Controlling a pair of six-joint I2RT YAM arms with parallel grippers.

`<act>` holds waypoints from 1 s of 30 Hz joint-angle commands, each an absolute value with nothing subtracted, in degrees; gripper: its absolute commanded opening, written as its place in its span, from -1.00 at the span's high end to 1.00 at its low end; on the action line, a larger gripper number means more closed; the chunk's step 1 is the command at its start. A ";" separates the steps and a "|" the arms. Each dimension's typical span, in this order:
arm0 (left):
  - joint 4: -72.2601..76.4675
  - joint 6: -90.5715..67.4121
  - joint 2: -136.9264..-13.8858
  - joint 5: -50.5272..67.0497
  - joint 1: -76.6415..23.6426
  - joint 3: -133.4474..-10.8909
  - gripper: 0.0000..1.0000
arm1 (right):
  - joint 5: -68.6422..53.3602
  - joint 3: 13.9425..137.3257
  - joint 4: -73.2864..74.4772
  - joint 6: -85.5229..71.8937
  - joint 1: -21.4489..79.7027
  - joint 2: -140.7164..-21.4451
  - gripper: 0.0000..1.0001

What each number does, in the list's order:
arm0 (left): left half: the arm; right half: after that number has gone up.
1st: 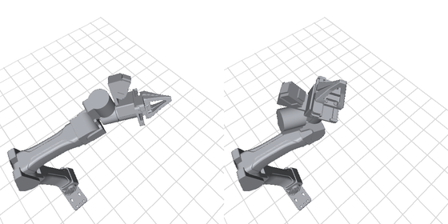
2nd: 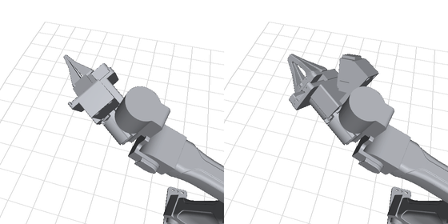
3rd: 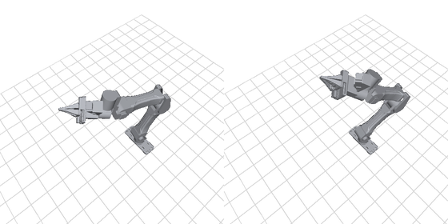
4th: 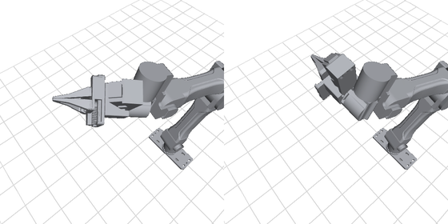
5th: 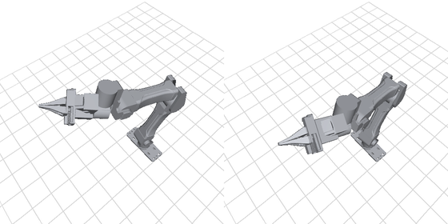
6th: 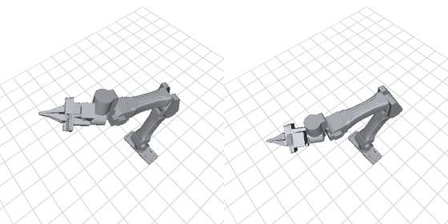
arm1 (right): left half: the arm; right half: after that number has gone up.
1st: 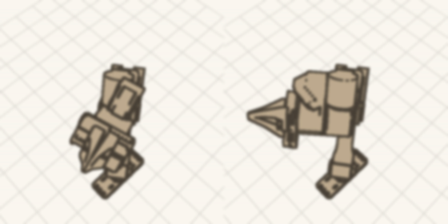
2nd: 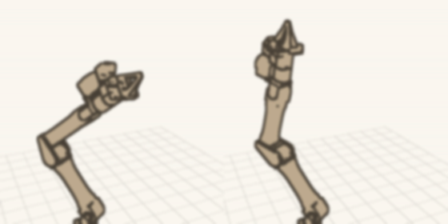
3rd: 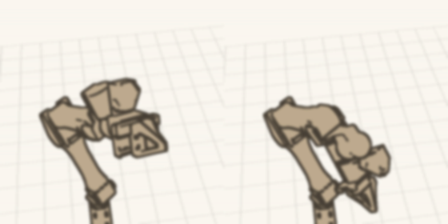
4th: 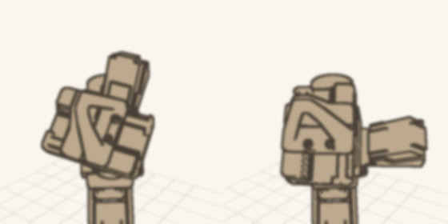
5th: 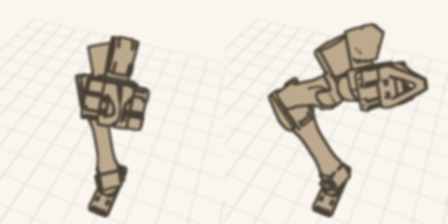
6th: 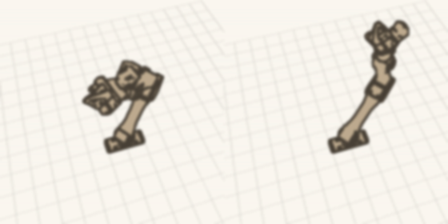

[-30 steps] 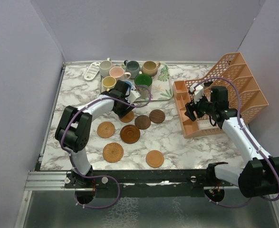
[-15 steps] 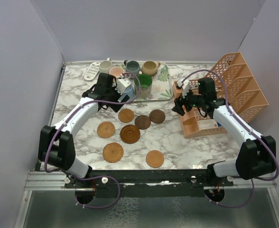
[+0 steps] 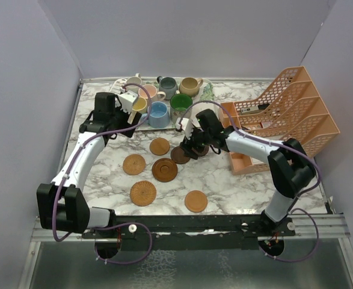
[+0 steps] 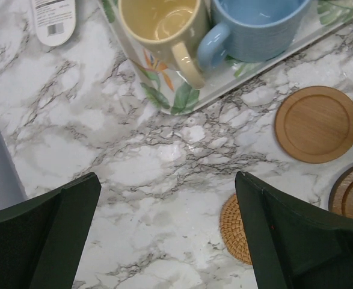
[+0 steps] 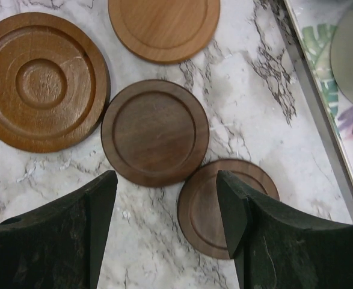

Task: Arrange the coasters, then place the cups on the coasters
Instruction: Move the coaster to the center of the board.

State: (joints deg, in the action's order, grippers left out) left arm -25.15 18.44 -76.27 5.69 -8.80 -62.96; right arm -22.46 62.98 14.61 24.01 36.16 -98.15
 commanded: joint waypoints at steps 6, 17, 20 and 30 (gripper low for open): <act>-22.91 15.88 -72.28 11.01 -4.57 -61.39 -0.98 | -10.88 70.70 14.10 26.44 42.39 -108.33 -0.31; -22.55 15.92 -71.92 13.43 -3.78 -60.63 -0.98 | -7.82 68.33 16.88 29.57 42.47 -108.99 -0.25; -22.59 16.16 -71.48 13.93 -3.82 -60.27 -0.98 | -8.45 66.03 18.35 30.68 42.45 -107.38 -0.24; -22.31 16.02 -70.84 15.76 -3.78 -59.59 -0.98 | -9.89 58.30 24.36 32.30 41.70 -99.64 -0.16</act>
